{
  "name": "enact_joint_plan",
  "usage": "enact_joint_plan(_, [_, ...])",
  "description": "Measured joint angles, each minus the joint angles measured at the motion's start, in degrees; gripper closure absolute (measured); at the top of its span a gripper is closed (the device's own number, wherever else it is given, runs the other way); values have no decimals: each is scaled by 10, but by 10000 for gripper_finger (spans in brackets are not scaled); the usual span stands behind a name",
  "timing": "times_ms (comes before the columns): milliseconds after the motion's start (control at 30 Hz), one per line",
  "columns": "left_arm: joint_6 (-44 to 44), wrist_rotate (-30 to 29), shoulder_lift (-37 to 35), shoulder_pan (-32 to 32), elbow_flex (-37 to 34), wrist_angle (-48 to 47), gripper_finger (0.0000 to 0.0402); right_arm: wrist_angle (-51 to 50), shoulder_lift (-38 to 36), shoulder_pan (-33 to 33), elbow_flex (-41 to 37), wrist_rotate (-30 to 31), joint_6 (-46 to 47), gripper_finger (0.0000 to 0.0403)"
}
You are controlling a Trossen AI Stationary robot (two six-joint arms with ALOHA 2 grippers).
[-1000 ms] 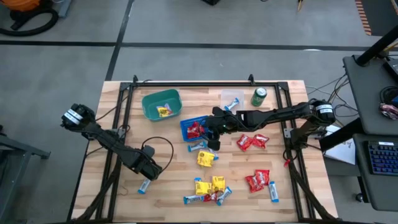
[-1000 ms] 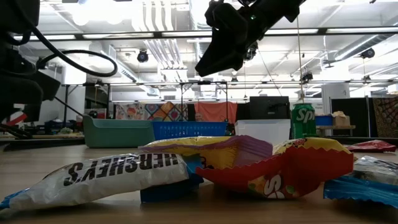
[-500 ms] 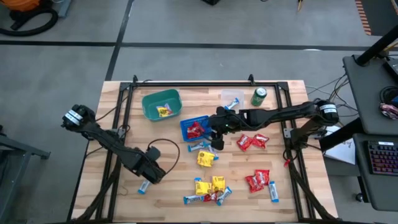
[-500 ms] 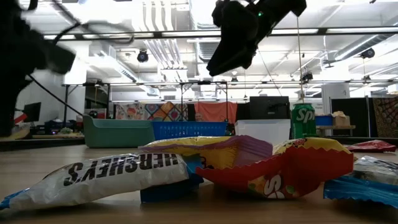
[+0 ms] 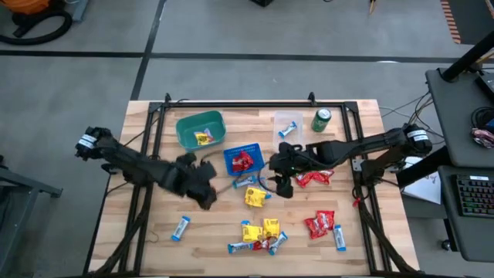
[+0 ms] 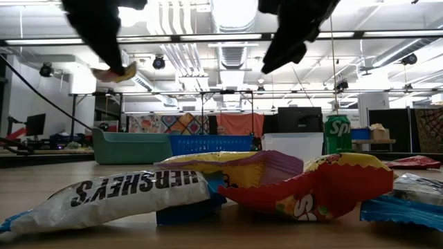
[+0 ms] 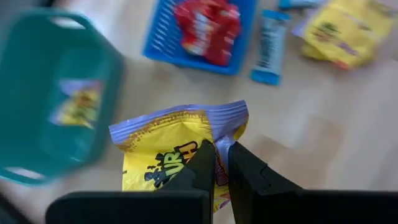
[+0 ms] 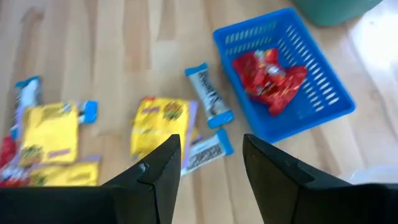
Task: Sort candy
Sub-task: Put the sour patch candy into the blue green bin
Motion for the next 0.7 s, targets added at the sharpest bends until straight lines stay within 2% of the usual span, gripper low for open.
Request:
enact_joint_plan(267, [209,4,-51,188,-53,42,398,-38,-4,50,0,2,24,239])
enact_joint_plan(367, [261,45,-62,283,-84,90,398,-37,-4,62,-1,2,24,239])
enact_joint_plan(533, [268,83,-53,437,-131,151,398,-35,-4,65,-8,3,38,239])
enact_joint_plan(700, [236,90,-32,527,-160,180,389,-23,-4,64,-20,4,44,239])
